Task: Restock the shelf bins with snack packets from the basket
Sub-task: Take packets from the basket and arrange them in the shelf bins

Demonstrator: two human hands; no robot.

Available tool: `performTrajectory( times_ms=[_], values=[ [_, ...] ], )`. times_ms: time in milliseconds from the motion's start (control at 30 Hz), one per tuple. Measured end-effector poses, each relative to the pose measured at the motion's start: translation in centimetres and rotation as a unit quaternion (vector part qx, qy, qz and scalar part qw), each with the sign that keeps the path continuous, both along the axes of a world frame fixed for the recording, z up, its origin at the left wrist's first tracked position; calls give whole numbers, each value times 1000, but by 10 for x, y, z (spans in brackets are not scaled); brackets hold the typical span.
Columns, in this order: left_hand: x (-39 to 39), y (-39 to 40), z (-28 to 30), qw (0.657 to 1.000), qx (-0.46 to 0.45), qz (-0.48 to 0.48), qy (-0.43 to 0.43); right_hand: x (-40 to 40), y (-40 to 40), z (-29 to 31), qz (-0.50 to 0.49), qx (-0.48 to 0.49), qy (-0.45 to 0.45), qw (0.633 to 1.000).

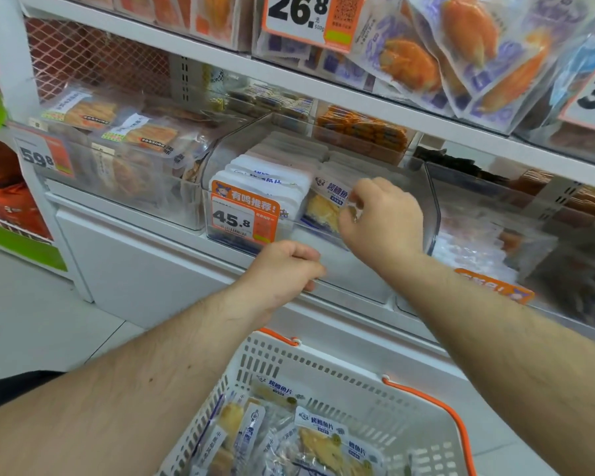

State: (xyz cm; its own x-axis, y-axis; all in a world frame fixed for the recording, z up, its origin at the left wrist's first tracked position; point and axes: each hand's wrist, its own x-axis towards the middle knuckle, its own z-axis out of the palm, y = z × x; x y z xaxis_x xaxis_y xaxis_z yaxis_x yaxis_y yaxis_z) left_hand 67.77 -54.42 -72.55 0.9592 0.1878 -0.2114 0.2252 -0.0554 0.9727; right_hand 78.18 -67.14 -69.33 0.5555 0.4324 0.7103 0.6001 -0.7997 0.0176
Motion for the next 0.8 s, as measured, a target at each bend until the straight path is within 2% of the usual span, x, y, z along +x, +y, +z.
performTrajectory(
  times_ms=[67,167,267,367,433,533,600,700,800],
  values=[
    [-3,-2,-3,1000,24,-11,9,-21,-2,-13,52,32,-27,998],
    [-9,-4,-11,996,71,-47,34,-44,-6,-33,81,99,9,992],
    [-18,-10,-27,987,115,-96,60,-60,-20,-71,62,134,91,985],
    [-27,-18,-45,971,162,-158,77,-68,-43,-124,13,86,241,967],
    [-31,-22,-54,954,194,-208,99,-73,-58,-160,-28,3,370,928],
    [-34,-27,-65,919,240,-281,137,-80,-74,-210,-55,-162,548,819],
    [-34,-32,-70,901,259,-317,146,-90,-82,-238,-63,-229,611,755],
    [-31,-37,-73,882,280,-348,150,-101,-94,-270,-111,-225,653,715],
    [-26,-39,-77,869,289,-367,162,-105,-105,-300,-201,-127,691,683]
  ],
)
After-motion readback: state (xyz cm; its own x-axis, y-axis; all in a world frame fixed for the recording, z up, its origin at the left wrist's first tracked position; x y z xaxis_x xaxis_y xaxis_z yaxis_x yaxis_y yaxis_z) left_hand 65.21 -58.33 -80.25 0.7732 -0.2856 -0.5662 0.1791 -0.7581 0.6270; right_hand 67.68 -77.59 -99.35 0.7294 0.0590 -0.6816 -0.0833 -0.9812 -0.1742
